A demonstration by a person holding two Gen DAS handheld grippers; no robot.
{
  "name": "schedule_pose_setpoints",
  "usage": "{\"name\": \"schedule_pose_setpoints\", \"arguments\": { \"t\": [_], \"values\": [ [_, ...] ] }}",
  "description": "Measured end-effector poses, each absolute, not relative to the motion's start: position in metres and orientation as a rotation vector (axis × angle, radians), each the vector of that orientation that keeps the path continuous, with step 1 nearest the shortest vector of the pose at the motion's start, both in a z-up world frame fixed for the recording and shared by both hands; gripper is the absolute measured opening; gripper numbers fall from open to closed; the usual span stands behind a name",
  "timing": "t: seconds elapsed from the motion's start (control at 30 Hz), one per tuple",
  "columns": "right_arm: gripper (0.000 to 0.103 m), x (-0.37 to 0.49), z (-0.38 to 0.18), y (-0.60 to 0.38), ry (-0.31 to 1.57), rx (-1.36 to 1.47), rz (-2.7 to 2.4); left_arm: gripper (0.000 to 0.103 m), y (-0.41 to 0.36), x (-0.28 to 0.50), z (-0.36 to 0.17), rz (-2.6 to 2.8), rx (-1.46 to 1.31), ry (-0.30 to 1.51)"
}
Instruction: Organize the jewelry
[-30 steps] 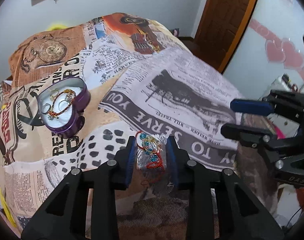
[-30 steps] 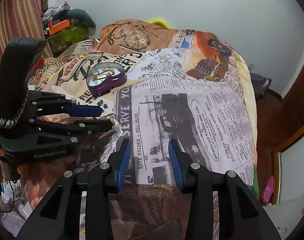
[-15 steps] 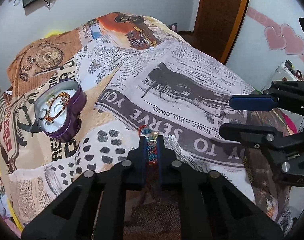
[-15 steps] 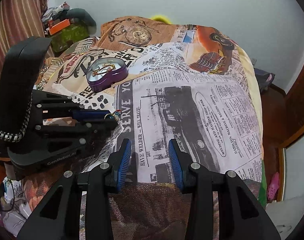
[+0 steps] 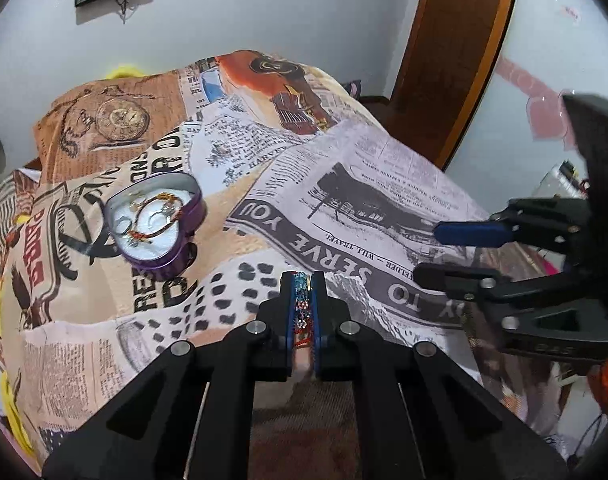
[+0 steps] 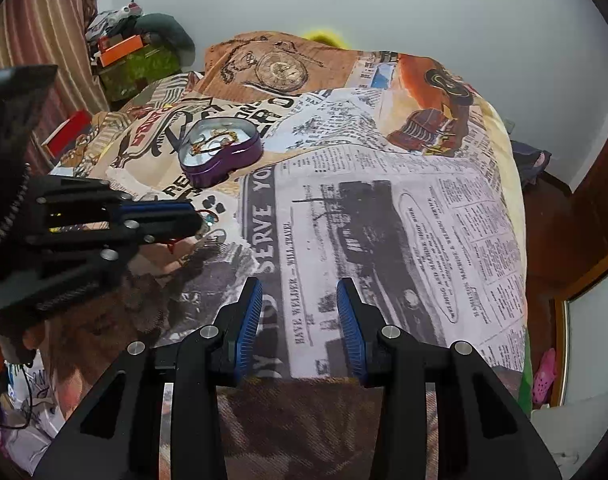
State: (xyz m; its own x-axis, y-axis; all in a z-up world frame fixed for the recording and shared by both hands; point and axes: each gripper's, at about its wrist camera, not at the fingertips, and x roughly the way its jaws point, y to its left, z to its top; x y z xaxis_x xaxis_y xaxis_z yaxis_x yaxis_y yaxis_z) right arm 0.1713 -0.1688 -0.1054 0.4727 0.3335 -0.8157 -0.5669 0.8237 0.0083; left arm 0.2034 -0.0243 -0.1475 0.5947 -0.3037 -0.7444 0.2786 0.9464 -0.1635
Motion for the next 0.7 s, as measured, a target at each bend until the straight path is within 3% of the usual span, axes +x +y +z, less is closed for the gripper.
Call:
{"name": "schedule_pose_setpoints", "arguments": {
  "t": [0.43,0.53,0.6,0.7],
  "values": [
    [0.035,0.168,-0.109,-0.127,0.939,-0.310,0.633,0.007,0.016,0.175,-0.168,-0.350,-0.086,0.948],
    [0.035,0.166,-0.109,-0.119,0.939,-0.322,0.645,0.018,0.016,0.166,-0.168,-0.349,-0.065,0.946],
    [0.035,0.166,-0.110,-0.114,0.941,-0.327,0.653,0.034,0.017,0.160,-0.165,-0.339,-0.055,0.926],
    [0.035,0.164,-0.109,-0.106,0.946,-0.328,0.676,0.034,0.022,0.152,-0.163,-0.319,-0.040,0.907]
  ]
}}
